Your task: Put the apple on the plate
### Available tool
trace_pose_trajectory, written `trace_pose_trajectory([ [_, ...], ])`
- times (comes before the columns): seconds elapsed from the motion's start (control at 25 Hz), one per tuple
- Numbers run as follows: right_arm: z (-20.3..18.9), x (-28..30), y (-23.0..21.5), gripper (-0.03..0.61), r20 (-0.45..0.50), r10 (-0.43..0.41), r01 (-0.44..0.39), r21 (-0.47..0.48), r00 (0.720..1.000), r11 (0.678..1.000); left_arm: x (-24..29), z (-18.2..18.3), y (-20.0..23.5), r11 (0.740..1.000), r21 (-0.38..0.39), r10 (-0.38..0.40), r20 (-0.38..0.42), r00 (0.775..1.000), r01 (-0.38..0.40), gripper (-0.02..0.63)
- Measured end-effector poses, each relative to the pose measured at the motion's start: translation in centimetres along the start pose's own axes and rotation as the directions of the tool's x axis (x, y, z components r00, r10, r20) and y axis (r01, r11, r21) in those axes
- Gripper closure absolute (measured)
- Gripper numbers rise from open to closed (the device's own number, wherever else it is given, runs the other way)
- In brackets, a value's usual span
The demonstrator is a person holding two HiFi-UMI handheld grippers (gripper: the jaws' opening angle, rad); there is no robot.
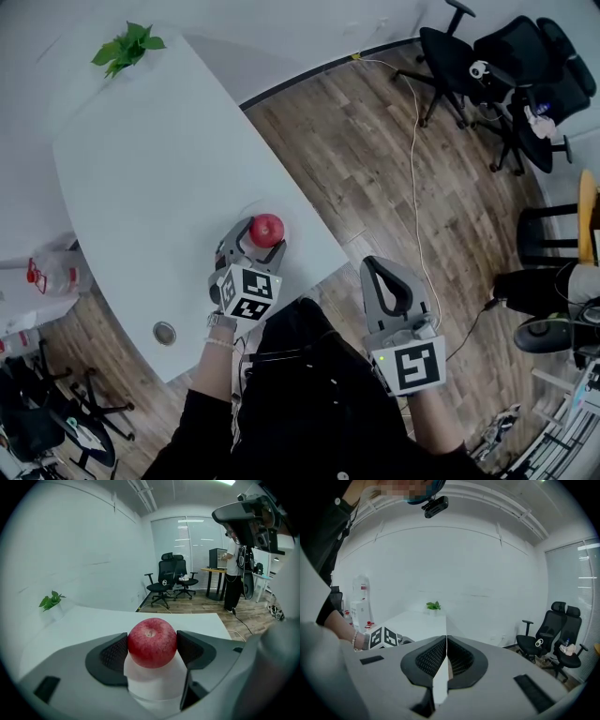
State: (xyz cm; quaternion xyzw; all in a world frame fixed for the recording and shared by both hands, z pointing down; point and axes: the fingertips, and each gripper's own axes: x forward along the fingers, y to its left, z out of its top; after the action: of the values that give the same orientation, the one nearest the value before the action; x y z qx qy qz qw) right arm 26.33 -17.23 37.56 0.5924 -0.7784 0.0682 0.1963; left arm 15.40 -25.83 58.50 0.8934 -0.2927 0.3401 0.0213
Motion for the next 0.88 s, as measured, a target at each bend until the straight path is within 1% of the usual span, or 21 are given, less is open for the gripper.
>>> trace_pose_trajectory([
  [0.08,-0.15,-0.01,-0.06,0.537,-0.003,-0.003,0.003,0.002,1.0,1.0,0.14,-0.05,-0.15,1.0,0.011,-0.002,0.0,1.0,0.002,0.273],
  [0.32,-0.12,0.22,0.12,0.537,-0.002,0.001,-0.001,0.001,1.0,1.0,0.23,-0.07,-0.25,1.0,0.002,-0.012,0.01,1.0,0.012,0.273],
  [0.6,-0.37,0.19,0.17,0.537,-0.022,-0.003,0.003,0.006,1.0,1.0,0.13,-0.37,-0.16,0.999,-0.04,-0.037,0.012,0.999,0.037,0.273],
  [0.72,-0.25,0.42,0.37,0.537,-0.01,0.013,-0.013,0.002,1.0,1.0,0.15,-0.48,-0.22,0.998,-0.046,-0.04,0.012,0.999,0.041,0.273],
  [0.88,0.07,0.82,0.38,0.537,0.001,0.011,-0.011,0.007,1.0,1.0,0.09,-0.31,-0.2,0.997,-0.06,-0.043,0.021,0.999,0.045,0.273],
])
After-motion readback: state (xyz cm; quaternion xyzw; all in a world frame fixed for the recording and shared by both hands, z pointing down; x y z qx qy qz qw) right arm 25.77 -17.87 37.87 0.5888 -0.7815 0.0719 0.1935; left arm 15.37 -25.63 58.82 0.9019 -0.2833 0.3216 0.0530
